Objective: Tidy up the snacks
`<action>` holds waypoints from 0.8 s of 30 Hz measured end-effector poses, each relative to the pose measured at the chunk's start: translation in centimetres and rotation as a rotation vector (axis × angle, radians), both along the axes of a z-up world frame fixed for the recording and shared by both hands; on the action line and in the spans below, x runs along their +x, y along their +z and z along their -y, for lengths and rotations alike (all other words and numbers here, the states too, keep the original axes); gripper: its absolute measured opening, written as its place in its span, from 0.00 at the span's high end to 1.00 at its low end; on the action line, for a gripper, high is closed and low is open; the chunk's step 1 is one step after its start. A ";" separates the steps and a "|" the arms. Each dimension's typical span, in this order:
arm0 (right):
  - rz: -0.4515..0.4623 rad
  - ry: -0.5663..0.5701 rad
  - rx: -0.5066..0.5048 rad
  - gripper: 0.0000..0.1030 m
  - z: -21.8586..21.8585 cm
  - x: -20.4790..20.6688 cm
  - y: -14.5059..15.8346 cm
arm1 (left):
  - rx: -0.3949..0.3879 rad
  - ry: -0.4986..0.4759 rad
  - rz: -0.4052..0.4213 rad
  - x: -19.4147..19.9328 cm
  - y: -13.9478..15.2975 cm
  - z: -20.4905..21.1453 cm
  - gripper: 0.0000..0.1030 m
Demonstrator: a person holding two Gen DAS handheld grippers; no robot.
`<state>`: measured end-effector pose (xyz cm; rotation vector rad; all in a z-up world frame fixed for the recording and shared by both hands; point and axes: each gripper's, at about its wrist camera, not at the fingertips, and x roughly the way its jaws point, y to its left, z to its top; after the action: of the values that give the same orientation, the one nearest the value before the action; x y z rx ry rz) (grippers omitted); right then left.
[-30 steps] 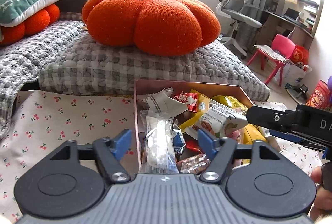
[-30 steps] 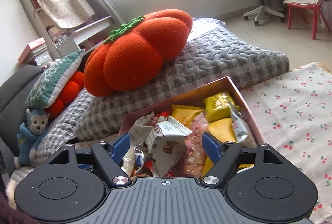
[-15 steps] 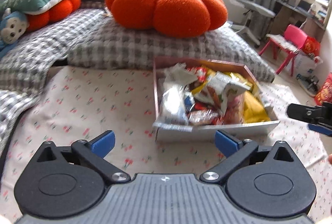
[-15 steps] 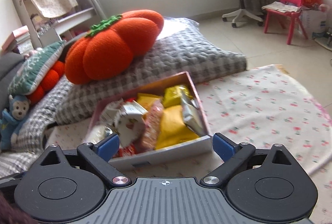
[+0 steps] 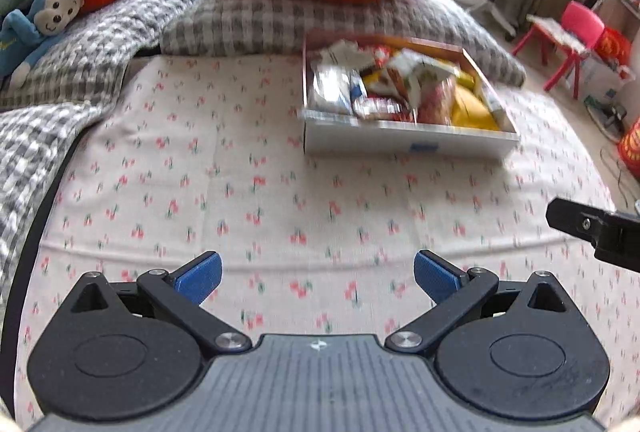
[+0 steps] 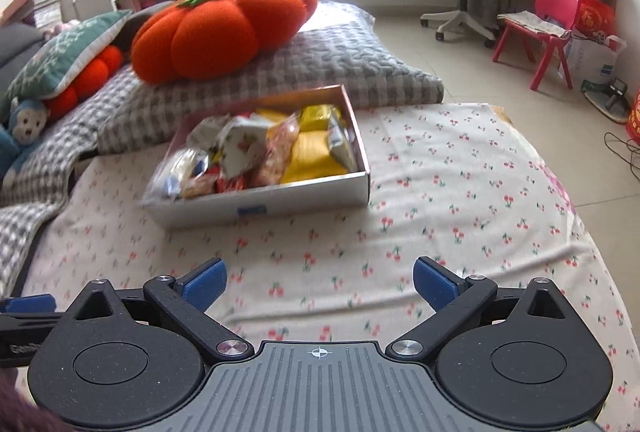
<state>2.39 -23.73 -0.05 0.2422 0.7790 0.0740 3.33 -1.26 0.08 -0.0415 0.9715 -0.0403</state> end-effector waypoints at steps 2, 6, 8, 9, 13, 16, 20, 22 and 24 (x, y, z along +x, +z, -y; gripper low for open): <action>-0.003 0.001 -0.010 0.02 -0.2 -0.8 0.0 | -0.009 0.016 -0.007 -0.7 -0.1 0.0 0.00; -0.009 0.001 -0.038 0.02 -0.3 -2.3 0.0 | -0.002 0.030 0.005 -2.0 0.2 0.2 0.00; -0.010 0.025 -0.069 0.02 -0.6 -2.7 -0.1 | 0.013 0.027 0.022 -2.4 0.4 0.5 0.00; -0.010 0.033 -0.082 0.02 -0.8 -2.7 -0.1 | 0.018 0.027 0.030 -2.6 0.6 0.6 0.00; -0.009 0.047 -0.101 0.02 -1.3 -2.8 -0.2 | 0.031 0.028 0.053 -3.0 0.9 1.1 0.00; -0.004 0.048 -0.107 0.02 -1.5 -2.6 -0.2 | 0.041 0.028 0.063 -3.1 0.9 1.3 0.00; -0.006 0.041 -0.105 0.02 -1.5 -2.4 -0.2 | 0.056 0.028 0.058 -3.1 0.7 1.4 0.00; -0.008 0.037 -0.105 0.02 -1.4 -2.3 -0.2 | 0.051 0.033 0.049 -3.1 0.5 1.2 0.00; -0.009 0.038 -0.104 0.02 -1.5 -2.3 -0.3 | 0.052 0.035 0.050 -3.1 0.5 1.1 0.00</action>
<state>0.10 -22.27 -0.30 0.1288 0.7946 0.0681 0.23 -2.41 0.60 -0.0093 0.9208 0.0163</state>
